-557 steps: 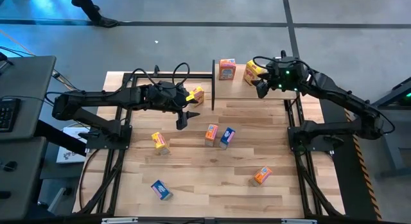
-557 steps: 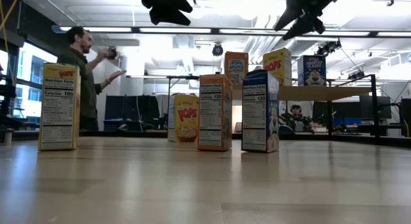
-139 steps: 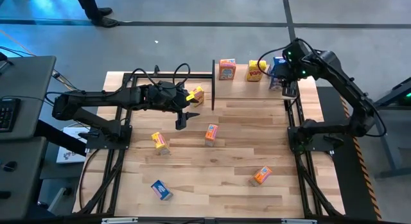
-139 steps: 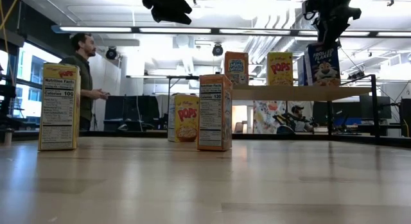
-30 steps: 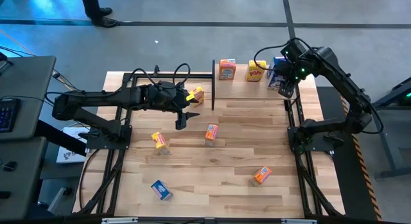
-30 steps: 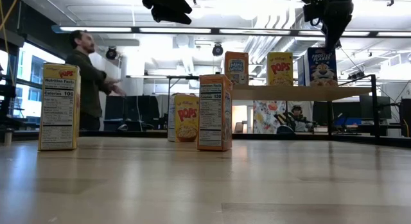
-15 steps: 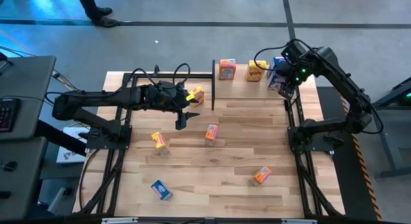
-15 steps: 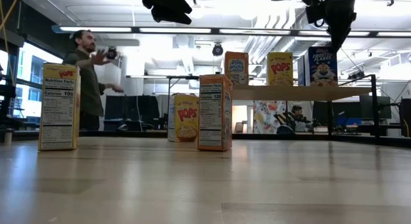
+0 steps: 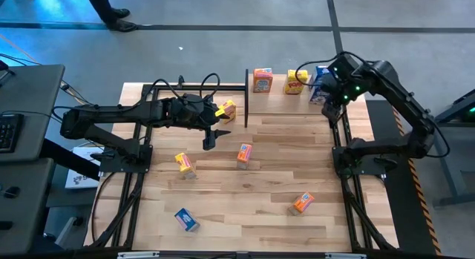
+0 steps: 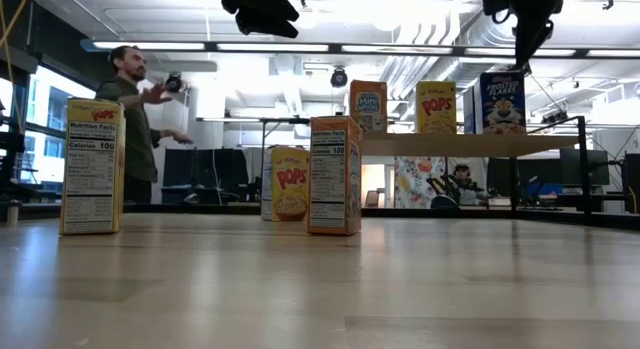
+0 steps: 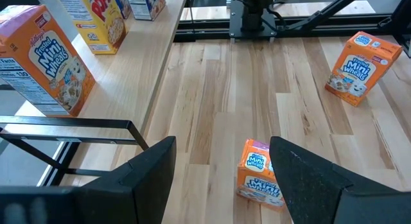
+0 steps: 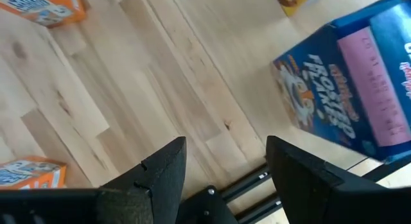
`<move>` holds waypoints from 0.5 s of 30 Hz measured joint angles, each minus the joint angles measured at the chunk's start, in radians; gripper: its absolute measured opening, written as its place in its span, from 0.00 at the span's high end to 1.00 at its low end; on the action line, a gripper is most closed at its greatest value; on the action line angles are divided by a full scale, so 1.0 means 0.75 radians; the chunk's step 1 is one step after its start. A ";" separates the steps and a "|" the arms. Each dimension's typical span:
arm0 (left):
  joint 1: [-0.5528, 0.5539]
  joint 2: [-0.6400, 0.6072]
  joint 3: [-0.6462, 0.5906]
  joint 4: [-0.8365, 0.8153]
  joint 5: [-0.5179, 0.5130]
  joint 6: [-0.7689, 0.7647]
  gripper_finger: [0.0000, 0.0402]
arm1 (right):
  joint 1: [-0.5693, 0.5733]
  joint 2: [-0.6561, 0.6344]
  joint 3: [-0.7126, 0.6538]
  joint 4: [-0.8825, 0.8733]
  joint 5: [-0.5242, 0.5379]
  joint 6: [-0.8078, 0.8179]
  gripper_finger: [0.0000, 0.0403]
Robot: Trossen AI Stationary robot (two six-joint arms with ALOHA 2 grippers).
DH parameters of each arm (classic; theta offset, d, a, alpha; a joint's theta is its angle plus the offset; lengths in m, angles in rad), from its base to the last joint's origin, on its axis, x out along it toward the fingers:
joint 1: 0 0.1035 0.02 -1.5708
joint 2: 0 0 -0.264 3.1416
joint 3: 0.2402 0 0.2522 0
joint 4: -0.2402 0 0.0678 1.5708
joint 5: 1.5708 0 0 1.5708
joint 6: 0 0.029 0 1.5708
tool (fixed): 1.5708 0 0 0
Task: Stack cereal on shelf
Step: Put the top blue cereal box on the shelf aligned with the other blue cereal box
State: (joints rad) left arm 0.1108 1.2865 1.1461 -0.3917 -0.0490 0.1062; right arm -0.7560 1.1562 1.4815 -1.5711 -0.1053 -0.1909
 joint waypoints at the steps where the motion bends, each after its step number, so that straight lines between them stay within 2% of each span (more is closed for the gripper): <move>1: -0.001 0.000 0.000 0.000 0.000 0.000 0.40 | 0.015 -0.014 0.000 0.000 0.008 0.015 0.49; 4: 0.000 0.000 0.000 0.000 0.000 0.000 0.40 | 0.055 -0.070 -0.029 0.009 0.077 0.053 0.49; 8: 0.000 0.000 0.000 0.000 0.000 0.000 0.40 | 0.070 -0.179 -0.172 0.072 0.100 0.074 0.49; 15: 0.000 0.000 0.000 0.000 0.000 -0.001 0.40 | 0.069 -0.336 -0.398 0.299 0.149 0.070 0.49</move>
State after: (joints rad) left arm 0.1105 1.2865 1.1461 -0.3917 -0.0490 0.1059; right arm -0.7040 0.9041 1.1833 -1.3465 0.0066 -0.1380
